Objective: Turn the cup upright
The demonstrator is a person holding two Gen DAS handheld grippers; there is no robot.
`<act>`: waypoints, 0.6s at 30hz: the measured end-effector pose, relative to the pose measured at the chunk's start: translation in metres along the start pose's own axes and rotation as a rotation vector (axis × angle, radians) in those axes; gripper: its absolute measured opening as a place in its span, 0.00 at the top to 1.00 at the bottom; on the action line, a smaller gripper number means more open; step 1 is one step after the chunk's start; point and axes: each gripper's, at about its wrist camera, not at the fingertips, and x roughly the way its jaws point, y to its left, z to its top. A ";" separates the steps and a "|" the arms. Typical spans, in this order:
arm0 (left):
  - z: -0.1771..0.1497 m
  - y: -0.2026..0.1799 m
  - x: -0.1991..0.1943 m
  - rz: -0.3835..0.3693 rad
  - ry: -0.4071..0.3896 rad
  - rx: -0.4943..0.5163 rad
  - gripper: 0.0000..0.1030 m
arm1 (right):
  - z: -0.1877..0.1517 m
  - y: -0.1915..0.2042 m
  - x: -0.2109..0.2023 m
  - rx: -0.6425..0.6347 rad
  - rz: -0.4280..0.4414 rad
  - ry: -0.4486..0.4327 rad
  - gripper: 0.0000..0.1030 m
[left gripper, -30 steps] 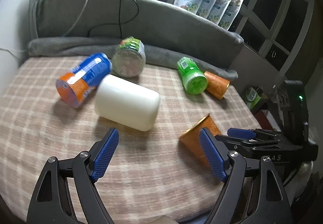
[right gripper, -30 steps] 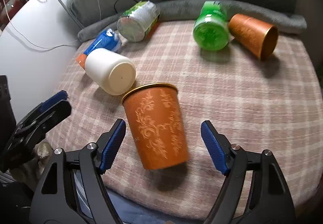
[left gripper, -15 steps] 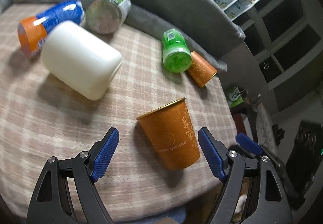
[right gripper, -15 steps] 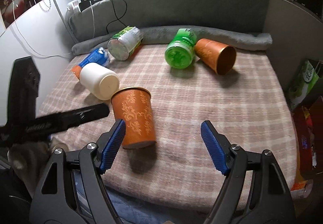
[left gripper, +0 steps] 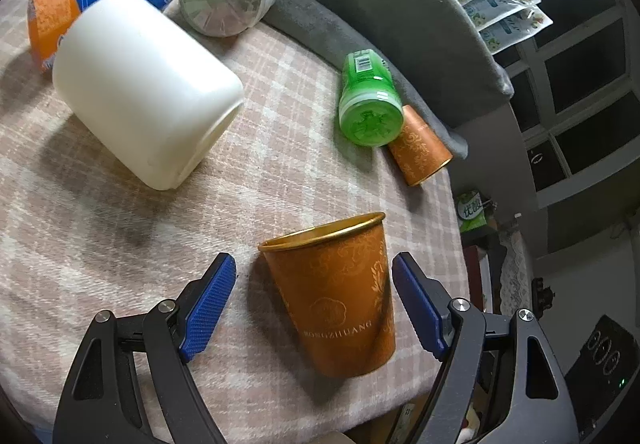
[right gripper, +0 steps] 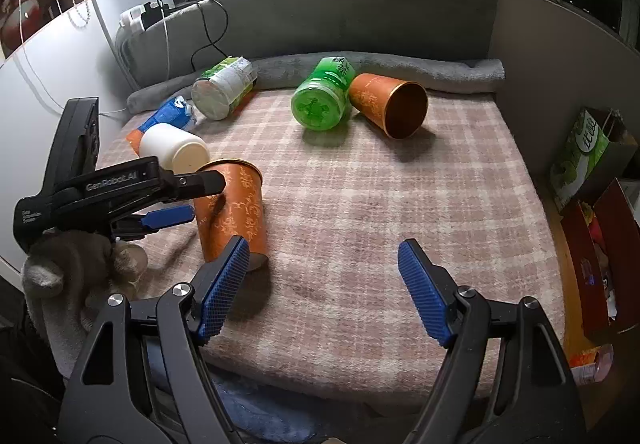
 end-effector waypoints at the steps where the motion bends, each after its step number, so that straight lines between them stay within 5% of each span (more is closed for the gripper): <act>1: 0.001 0.000 0.002 0.002 0.003 -0.002 0.23 | -0.001 -0.001 0.000 0.001 -0.001 0.000 0.23; 18: 0.008 -0.004 0.007 -0.010 -0.012 -0.001 0.30 | -0.007 -0.010 0.008 0.006 -0.026 0.011 0.23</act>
